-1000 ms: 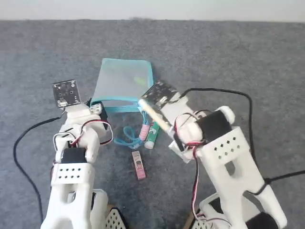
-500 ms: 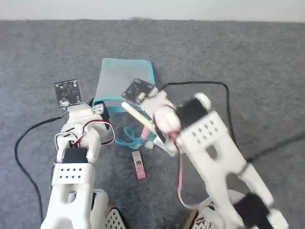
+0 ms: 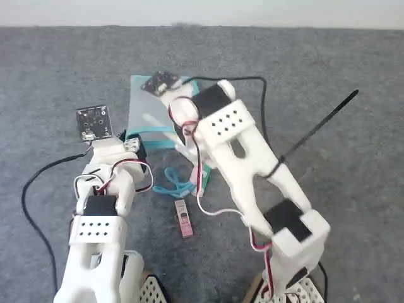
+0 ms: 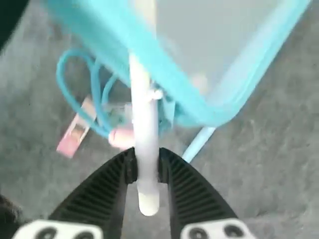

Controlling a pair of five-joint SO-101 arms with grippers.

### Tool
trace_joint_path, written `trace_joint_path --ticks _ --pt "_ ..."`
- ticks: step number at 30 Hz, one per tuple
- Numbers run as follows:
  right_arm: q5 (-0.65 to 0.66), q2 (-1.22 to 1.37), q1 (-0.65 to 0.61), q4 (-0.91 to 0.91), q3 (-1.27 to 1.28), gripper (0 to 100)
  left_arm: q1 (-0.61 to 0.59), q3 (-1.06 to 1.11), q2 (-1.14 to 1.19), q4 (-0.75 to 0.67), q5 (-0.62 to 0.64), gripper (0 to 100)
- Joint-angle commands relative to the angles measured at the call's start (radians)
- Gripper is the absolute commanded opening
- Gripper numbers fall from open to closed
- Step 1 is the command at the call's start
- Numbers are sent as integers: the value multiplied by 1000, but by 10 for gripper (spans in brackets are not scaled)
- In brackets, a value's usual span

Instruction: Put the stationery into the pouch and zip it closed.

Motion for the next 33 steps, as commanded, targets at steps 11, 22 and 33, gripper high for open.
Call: trace_joint_path --ticks 11,22,33 --pt "-35 -48 22 41 -252 170 97 -27 -9 -18 -48 13" --pt "-28 -552 61 10 388 169 -87 -64 -14 -35 -48 13" --pt "-37 -585 156 -395 1039 169 -91 -59 -11 -29 -48 13"
